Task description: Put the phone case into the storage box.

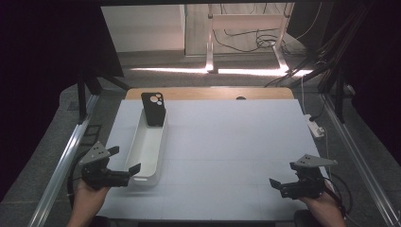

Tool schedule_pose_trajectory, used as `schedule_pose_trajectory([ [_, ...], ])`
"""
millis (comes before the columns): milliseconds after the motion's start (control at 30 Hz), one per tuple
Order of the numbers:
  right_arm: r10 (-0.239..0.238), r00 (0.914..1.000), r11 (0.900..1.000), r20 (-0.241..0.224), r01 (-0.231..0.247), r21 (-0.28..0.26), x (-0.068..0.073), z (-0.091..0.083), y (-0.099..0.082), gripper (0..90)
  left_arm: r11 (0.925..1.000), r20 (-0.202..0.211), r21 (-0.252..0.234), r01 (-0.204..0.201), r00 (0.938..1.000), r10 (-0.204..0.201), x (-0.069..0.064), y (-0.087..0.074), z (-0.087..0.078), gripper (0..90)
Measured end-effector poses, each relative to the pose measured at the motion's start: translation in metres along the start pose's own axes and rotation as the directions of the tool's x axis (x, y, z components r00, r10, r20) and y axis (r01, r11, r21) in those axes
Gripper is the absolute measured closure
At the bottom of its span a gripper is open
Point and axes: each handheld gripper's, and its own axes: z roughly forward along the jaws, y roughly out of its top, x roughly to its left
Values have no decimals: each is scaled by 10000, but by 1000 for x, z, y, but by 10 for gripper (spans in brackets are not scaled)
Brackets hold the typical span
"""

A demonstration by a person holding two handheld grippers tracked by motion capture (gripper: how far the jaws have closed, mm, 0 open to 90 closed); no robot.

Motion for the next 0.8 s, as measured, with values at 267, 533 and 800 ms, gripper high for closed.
schedule_pose_trajectory([
  [267,-19,10000,10000,8,19,-37,0,0,0,5,9998,-219,36,187,9996,-186,-1,-9,-8,0],
  [533,-45,10000,10000,35,45,-42,0,0,0,6,9994,-392,184,278,9989,-271,-3,-21,-15,0],
  [800,-27,10000,10000,55,28,-55,0,0,0,5,9989,-689,410,220,9974,-191,-6,-33,-18,0],
])
